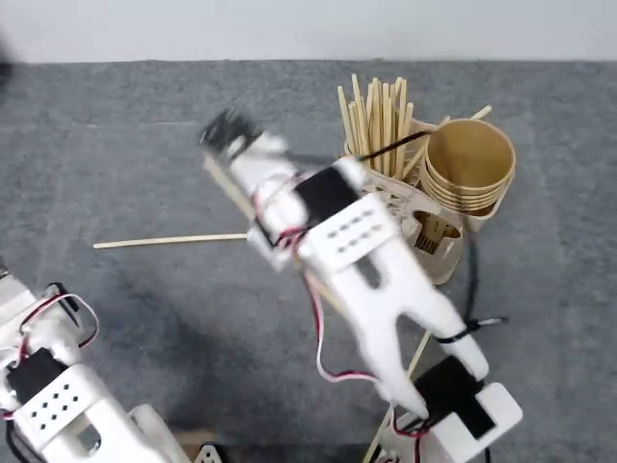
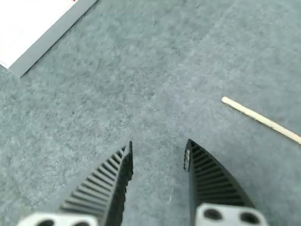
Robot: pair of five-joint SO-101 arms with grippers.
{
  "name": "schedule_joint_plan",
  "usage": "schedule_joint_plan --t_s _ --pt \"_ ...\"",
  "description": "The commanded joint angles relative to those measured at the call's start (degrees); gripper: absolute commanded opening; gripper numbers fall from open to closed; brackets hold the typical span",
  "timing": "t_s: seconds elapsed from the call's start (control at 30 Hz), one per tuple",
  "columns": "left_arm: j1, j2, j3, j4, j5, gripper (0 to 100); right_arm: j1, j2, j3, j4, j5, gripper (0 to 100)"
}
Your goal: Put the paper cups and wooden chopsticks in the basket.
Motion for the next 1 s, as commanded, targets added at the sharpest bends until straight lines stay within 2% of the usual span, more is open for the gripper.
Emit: schedule_joint_plan --t_s 0.0,0.2,0.4,0.63,0.77,0.97 --pt "2.1 -1.1 0.4 0.3 0.1 18 5.4 -1.6 -13.8 0.9 0.2 0.9" --pt "2.9 -1.1 0.8 0.2 0.1 18 12.6 -1.6 -24.0 -6.5 -0.2 0.9" --pt "2.9 -1.1 0.9 0.2 0.1 18 15.6 -1.6 -28.7 -14.0 -5.6 0.8" --pt "2.9 -1.1 2.1 -0.2 -0.2 18 20.1 -1.5 -28.5 -23.3 -9.0 0.8" --pt "3.0 -1.1 2.1 -0.2 -1.2 18 20.8 -1.0 -28.1 -24.2 -9.0 0.8" --pt "3.0 -1.1 2.1 -0.2 -1.3 18 23.4 -1.5 -16.8 -31.4 -9.0 0.8"
